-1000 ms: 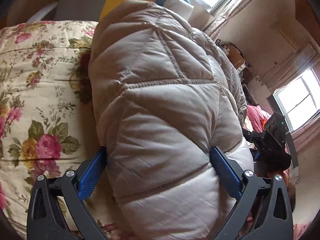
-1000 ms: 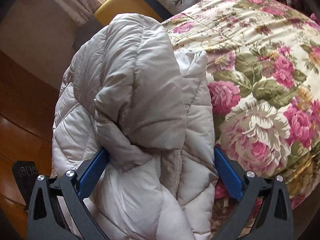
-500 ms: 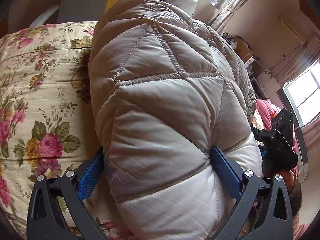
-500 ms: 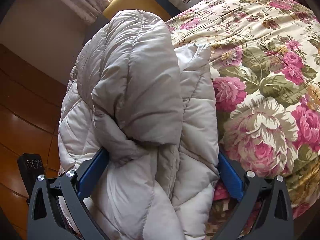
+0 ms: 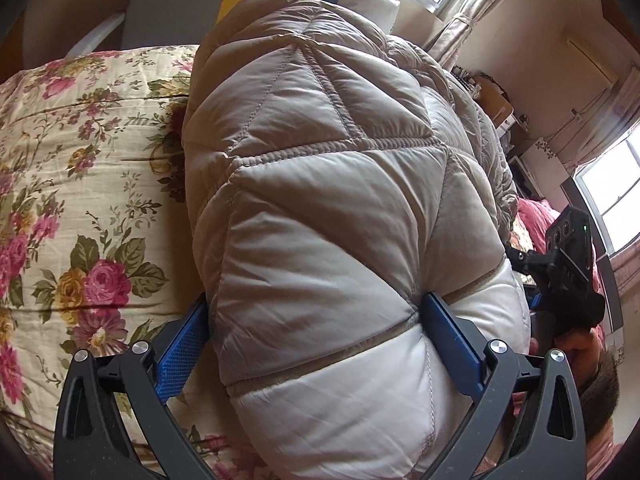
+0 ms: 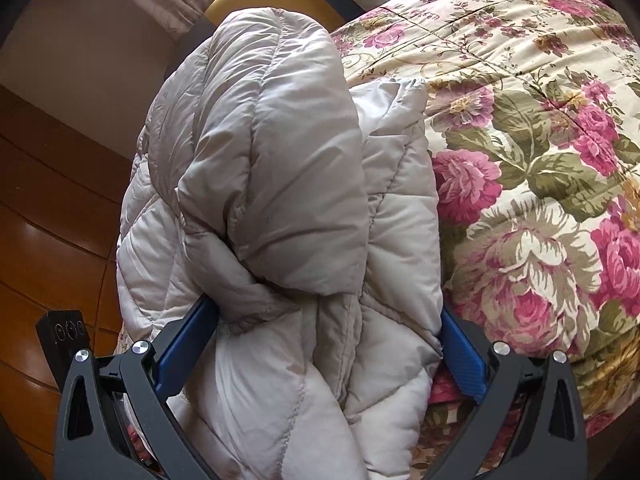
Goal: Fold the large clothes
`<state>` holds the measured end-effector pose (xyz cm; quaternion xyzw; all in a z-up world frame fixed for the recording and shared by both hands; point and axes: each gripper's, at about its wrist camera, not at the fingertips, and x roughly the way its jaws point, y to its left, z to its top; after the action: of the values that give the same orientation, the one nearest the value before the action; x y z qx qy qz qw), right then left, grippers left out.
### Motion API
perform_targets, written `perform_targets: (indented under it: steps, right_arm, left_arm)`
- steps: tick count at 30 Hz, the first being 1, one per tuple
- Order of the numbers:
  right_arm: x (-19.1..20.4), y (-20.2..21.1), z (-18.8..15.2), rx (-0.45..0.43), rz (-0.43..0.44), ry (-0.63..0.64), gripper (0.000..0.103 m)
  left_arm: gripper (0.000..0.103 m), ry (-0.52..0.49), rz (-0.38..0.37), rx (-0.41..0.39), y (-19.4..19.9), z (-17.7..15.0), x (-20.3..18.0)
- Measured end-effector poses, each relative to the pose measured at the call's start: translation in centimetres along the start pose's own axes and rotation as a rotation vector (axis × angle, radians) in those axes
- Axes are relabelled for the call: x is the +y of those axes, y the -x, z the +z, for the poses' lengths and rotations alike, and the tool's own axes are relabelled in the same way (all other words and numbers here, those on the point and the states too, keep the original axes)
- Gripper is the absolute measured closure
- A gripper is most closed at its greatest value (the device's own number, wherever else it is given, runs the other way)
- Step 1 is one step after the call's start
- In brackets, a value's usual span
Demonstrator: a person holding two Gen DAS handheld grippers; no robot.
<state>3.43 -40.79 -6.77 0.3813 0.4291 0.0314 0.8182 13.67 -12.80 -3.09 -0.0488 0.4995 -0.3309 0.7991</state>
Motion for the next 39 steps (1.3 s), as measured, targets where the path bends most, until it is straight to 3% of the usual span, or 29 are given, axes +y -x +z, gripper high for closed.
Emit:
perform_targets:
  steps: [6,11,13,14,17,20,22,28,32,36,39]
  right_arm:
    - [0.3,-0.9,0.7,0.016,0.01,0.008,0.002]
    - [0.5,-1.5,1.0,0.054,0.046,0.052,0.002]
    - [1.1,-1.7,0.9,0.05,0.062,0.078,0.007]
    - [1.6,-1.9,0.8,0.043,0.072,0.092,0.012]
    - [3.3,-2.1,0.5,0.003,0.058,0.165,0.014]
    - [4.7,-2.0,0.6,-0.052,0.113,0.192,0.015]
    - [5.9,-2.2,0.7,-0.09,0.164,0.212,0.016]
    - [10.3,-5.6,2.3,-0.155,0.206,0.304,0.018]
    - [13.6,-10.6,3.8,-0.166,0.237,0.368,0.018]
    - [17.3,-15.6,4.9,-0.159,0.272,0.416,0.018]
    - [19.9,-19.5,5.5,-0.159,0.248,0.455,0.018]
  left_arm:
    - [0.003,-0.006,0.004,0.008,-0.3,-0.2,-0.3]
    - [0.003,0.015,-0.059,0.009,-0.8,-0.6,0.5]
    - [0.012,-0.003,-0.045,-0.015,-0.6,-0.8,0.2]
    - [0.021,-0.027,-0.026,-0.029,-0.4,-0.9,-0.3]
    - [0.038,-0.105,0.037,-0.081,0.9,-0.9,-1.5]
    - [0.052,-0.149,0.078,-0.151,2.4,-0.6,-2.2]
    - [0.054,-0.187,0.124,-0.204,3.5,0.0,-2.4]
    - [0.058,-0.231,0.235,-0.303,5.6,2.4,-0.9]
    - [0.058,-0.214,0.303,-0.351,6.9,3.8,1.9]
    - [0.058,-0.231,0.426,-0.413,8.3,5.0,4.6]
    - [0.058,-0.225,0.498,-0.456,9.0,5.3,7.1]
